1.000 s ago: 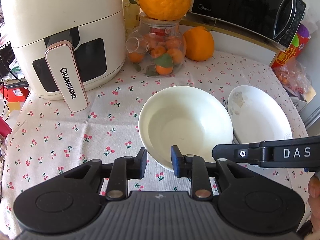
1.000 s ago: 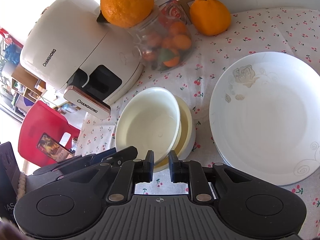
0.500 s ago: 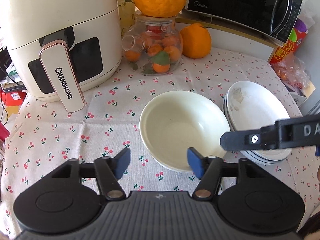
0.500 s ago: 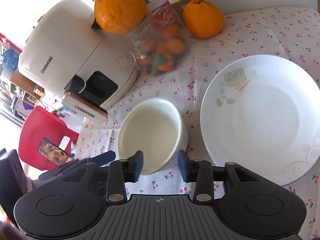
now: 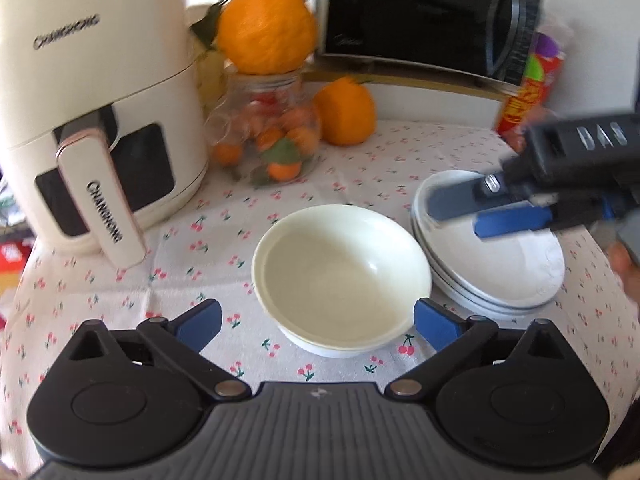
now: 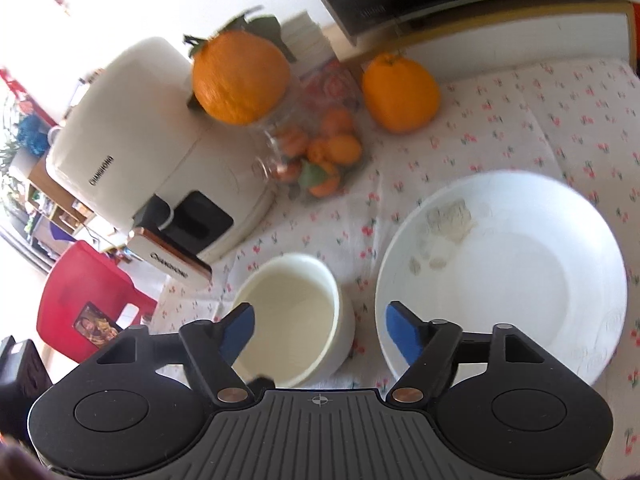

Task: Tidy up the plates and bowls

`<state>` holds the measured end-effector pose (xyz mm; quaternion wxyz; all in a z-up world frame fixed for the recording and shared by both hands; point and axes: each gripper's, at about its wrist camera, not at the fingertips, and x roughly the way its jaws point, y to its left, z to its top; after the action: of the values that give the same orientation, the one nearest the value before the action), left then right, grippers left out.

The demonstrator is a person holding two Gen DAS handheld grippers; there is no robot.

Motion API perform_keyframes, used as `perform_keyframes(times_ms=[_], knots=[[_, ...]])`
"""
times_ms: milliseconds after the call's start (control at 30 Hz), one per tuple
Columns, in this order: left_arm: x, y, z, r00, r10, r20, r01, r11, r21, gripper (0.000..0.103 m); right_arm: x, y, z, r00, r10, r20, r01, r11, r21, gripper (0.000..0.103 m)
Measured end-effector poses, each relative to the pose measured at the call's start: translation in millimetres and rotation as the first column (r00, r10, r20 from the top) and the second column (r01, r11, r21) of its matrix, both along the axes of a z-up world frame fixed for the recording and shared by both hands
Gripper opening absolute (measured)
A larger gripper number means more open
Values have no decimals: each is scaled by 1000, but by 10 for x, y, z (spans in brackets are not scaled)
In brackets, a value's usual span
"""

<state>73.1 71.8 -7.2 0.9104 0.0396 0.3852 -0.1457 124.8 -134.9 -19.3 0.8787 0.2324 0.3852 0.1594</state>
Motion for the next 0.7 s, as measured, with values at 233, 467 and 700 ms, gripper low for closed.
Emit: perform_keyframes(times_ms=[233,467,700], knots=[[-50,6,-110,997,-73,32,72,997,7,103,146,-76,-39,998,18,65,-18,1000,1,80],[8,-48,-271,995,-102,0,102,993,53,102,299,27,-97,994,63,94,-62,998,-20,80],[116,-90,-322,993,-116,-21,117,992,55,102,420,146,-184,992,93,84,-89,995,-44,79]])
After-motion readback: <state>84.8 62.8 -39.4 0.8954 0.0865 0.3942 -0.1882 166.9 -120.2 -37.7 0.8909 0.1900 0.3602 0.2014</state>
